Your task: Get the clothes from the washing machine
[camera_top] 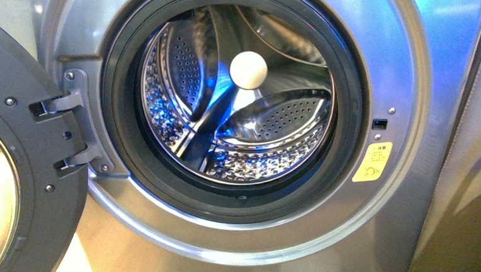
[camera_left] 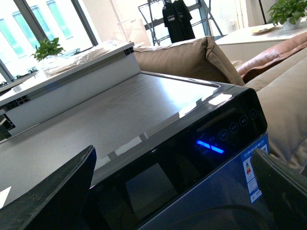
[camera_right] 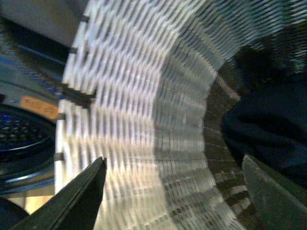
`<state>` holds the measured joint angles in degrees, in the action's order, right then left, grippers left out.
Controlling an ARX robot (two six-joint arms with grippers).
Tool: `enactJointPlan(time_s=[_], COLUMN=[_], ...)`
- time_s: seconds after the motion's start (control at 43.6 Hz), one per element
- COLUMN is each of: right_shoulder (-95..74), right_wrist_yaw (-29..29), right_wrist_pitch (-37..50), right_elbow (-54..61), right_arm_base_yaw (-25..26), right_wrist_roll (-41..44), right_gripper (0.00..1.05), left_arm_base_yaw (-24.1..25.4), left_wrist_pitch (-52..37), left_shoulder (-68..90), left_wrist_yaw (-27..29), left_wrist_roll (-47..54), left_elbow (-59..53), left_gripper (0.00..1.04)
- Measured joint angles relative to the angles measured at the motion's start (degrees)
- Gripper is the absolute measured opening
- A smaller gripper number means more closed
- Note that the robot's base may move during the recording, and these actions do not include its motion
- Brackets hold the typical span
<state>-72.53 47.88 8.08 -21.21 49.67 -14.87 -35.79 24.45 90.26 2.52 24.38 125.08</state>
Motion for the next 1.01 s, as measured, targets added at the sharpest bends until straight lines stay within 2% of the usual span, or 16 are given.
enactJointPlan(time_s=[0.069,0.229,0.367,0.459,0.505,0.619,0.711,0.734,0.803,0.849,0.872,0.941,1.009], right_shoulder=[7.91,25.18,38.47,41.16,41.35,42.95,45.75,46.60,48.35,49.09,49.44,49.96,50.51], right_wrist_yaw=[3.13,3.43,-2.91,-10.47,-12.96,-18.97,-21.57,-22.01,-23.12,-23.78,-24.09,-24.74,-25.68], right_wrist_pitch=[-1.18,7.15,16.13,20.35,21.49,26.25,29.73,30.12,31.54,31.78,31.82,31.85,31.98], right_elbow=[0.66,1.51,2.25,2.34,2.47,4.83,7.74,8.61,11.26,12.59,13.29,14.45,15.61], right_arm_base_yaw=[-1.14,-4.74,-13.77,-24.02,-27.26,-36.76,-41.94,-43.01,-45.44,-46.47,-46.93,-47.80,-48.61], right_wrist_roll=[-2.67,-7.89,-10.78,-11.02,-10.82,-7.96,-4.61,-3.74,-2.05,-1.44,-1.20,-0.74,-0.44], right_gripper=[0.98,0.97,0.97,0.97,0.97,0.97,0.97,0.97,0.97,0.97,0.97,0.97,0.97], left_arm_base_yaw=[0.00,0.00,0.00,0.00,0.00,0.00,0.00,-0.11,-0.61,-0.57,-0.52,-0.39,0.59], left_wrist_pitch=[0.00,0.00,-0.02,-0.02,-0.02,-0.02,-0.02,0.85,19.26,24.24,29.24,30.97,31.15], left_shoulder=[0.00,0.00,0.00,0.00,-0.02,-0.02,-0.02,0.37,7.54,9.84,12.92,14.51,16.22], left_wrist_yaw=[0.00,0.00,0.00,0.00,0.00,0.00,0.00,1.14,13.62,16.55,18.78,19.32,22.58], left_wrist_roll=[0.00,0.00,0.00,0.00,0.00,0.00,0.02,-1.20,-14.84,-20.61,-27.02,-28.85,-31.98], left_elbow=[0.00,0.00,0.00,0.00,0.02,0.02,0.02,0.83,16.35,21.27,27.30,30.01,33.90], left_gripper=[0.98,0.98,0.98,0.98,0.98,0.98,0.98,0.98,0.98,0.98,0.98,0.98,0.98])
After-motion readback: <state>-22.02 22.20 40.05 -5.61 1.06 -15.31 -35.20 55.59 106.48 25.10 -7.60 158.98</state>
